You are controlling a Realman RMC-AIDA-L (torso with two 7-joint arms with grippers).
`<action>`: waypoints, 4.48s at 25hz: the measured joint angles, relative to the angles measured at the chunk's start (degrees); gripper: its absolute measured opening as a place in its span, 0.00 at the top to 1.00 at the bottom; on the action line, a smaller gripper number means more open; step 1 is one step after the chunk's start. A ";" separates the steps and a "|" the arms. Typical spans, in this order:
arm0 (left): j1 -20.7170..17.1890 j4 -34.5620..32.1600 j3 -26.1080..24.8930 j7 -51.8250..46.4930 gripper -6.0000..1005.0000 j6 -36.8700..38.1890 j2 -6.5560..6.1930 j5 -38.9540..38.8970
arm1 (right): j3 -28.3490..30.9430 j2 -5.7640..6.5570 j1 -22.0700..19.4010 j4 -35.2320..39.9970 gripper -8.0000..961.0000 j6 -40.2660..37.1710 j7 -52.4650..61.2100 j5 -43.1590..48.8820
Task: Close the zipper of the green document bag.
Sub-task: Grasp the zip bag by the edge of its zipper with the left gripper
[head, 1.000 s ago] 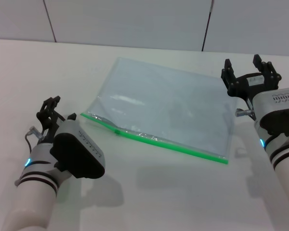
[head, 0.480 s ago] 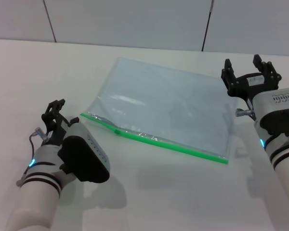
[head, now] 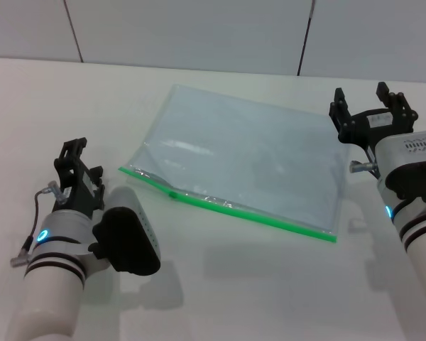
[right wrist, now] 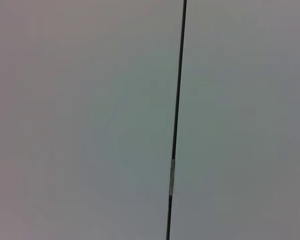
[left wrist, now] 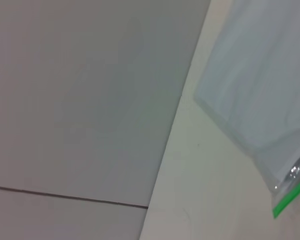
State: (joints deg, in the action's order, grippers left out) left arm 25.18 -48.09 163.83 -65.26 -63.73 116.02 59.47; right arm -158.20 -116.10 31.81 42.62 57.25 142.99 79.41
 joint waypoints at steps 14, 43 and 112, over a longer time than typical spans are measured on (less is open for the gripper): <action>0.78 0.22 0.10 8.00 0.39 1.96 -0.15 -0.23 | 0.00 0.00 -0.26 0.00 0.28 0.15 -0.08 -0.05; 1.72 1.01 0.09 8.23 0.40 6.51 -0.27 2.22 | 0.00 0.00 -0.54 0.24 0.28 0.23 -0.08 -0.05; 5.42 4.94 0.00 2.26 0.42 12.63 0.17 4.38 | -0.18 -0.09 -0.61 0.53 0.28 0.32 -0.10 -0.05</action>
State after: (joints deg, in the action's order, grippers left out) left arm 30.60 -43.15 163.83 -63.01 -51.10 116.19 63.86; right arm -158.38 -116.19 31.20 43.15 57.57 142.89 79.36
